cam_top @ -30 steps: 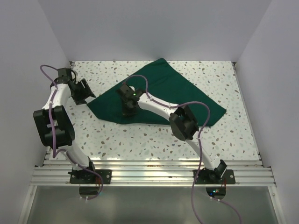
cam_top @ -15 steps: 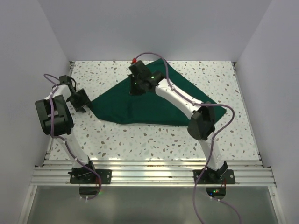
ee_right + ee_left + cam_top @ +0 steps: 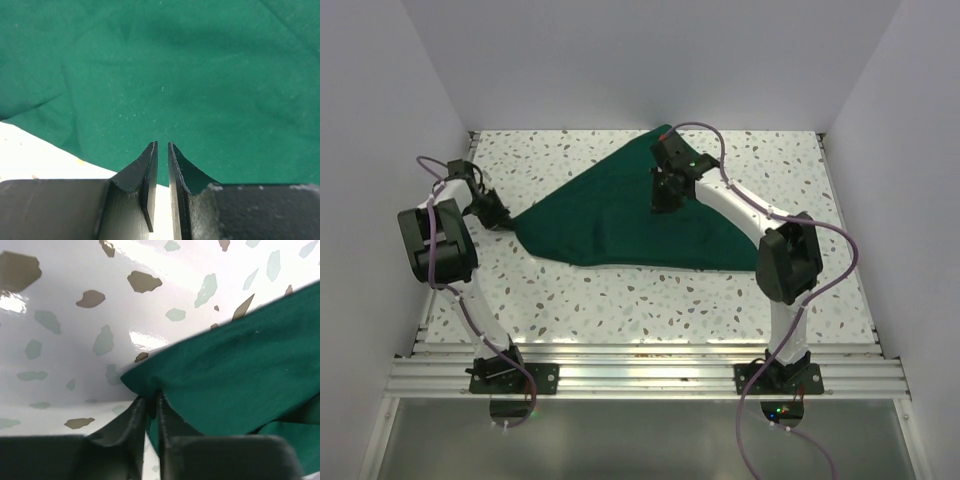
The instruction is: Prepare the surgical pack
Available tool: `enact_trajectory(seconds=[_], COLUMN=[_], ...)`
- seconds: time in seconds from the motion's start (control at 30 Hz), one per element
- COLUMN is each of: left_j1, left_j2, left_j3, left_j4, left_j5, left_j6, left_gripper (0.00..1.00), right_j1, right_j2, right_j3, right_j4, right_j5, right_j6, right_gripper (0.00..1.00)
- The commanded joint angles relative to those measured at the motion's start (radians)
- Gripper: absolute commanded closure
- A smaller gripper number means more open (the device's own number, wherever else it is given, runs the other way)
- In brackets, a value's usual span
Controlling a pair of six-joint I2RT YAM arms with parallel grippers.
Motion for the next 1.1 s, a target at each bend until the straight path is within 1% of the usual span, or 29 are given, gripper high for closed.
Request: enact_trajectory(seconds=[0.0,0.07,0.2,0.33,0.4,0.5,0.53,0.6,0.63,0.77,0.9,1.07], left_j1=[0.002,0.004,-0.004,-0.048,-0.071,-0.155,-0.227,-0.241,-0.255,-0.346,-0.413,-0.504], left_j2=[0.020,-0.012,-0.072,-0.152,-0.176,-0.225,-0.254,-0.264,-0.267,-0.281,-0.261,-0.246], left_j3=[-0.006,-0.006,0.020,0.038,0.040,0.035,0.052,0.066,0.076,0.125,0.179,0.236], left_j4=[0.033,0.031,0.011,0.007,0.011,0.039,0.057,0.062,0.063,0.080,0.077,0.085], left_j5=[0.029,0.049,0.105,0.142,0.151,0.153,0.159,0.162,0.170,0.173,0.181,0.178], left_j6=[0.023,0.021,0.002,-0.041,-0.060,-0.115,-0.168,-0.195,-0.205,-0.264,-0.313,-0.359], left_gripper=[0.90,1.00,1.00,1.00,1.00,1.00,1.00,1.00,1.00,1.00,1.00,1.00], right_j1=[-0.013,-0.047,-0.122,-0.238,-0.274,-0.343,-0.389,-0.406,-0.414,-0.427,-0.441,-0.443], right_j2=[-0.064,-0.070,-0.055,-0.063,-0.075,-0.064,-0.063,-0.060,-0.055,-0.024,0.064,0.112], right_j3=[-0.013,-0.039,-0.048,-0.088,-0.113,-0.148,-0.207,-0.241,-0.254,-0.306,-0.320,-0.338], right_j4=[0.026,0.036,-0.007,-0.039,-0.044,-0.073,-0.063,-0.046,-0.043,-0.010,0.011,0.034], right_j5=[-0.023,-0.033,-0.034,-0.034,-0.031,-0.034,-0.034,-0.033,-0.061,-0.071,-0.103,-0.128], right_j6=[-0.008,0.004,-0.024,-0.053,-0.067,-0.090,-0.105,-0.111,-0.114,-0.120,-0.125,-0.128], right_gripper=[0.82,0.82,0.82,0.82,0.82,0.83,0.83,0.83,0.83,0.83,0.85,0.85])
